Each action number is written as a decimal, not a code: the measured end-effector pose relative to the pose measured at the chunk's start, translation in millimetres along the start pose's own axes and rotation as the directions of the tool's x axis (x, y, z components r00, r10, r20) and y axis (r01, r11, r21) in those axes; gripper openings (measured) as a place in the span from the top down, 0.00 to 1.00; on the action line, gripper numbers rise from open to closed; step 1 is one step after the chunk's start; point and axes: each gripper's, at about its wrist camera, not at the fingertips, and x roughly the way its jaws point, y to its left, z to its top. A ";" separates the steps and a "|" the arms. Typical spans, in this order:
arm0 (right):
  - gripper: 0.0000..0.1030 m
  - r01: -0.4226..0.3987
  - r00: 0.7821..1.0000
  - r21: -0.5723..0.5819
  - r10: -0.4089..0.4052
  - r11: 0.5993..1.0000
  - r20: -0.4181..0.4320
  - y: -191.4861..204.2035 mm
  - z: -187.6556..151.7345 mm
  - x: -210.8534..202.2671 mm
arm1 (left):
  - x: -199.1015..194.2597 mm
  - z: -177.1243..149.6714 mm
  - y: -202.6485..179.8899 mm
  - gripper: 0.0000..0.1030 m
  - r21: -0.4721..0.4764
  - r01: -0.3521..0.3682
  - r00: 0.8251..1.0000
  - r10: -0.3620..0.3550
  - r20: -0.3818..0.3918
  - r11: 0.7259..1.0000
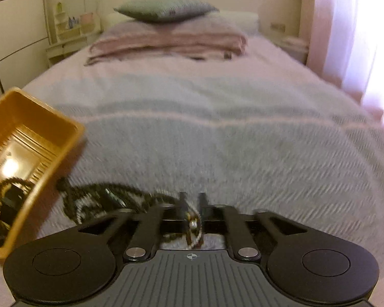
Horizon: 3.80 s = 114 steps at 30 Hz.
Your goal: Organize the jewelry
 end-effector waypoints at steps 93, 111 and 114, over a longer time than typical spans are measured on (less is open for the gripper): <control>0.95 -0.560 0.821 -0.258 0.570 0.787 -0.043 216.0 91.2 -25.9 | 0.8 -2.3 0.7 0.96 0.001 0.014 1.000 -0.014 0.010 1.000; 0.52 -0.126 0.991 0.087 0.121 0.988 0.059 14.1 -1.4 -34.4 | -1.4 -1.6 1.4 0.95 -0.003 0.013 1.000 -0.013 0.013 1.000; 0.52 -0.072 0.997 0.111 0.069 0.991 0.035 -8.4 -19.7 -32.1 | -2.1 -1.4 1.3 0.95 -0.004 0.012 1.000 -0.012 0.013 1.000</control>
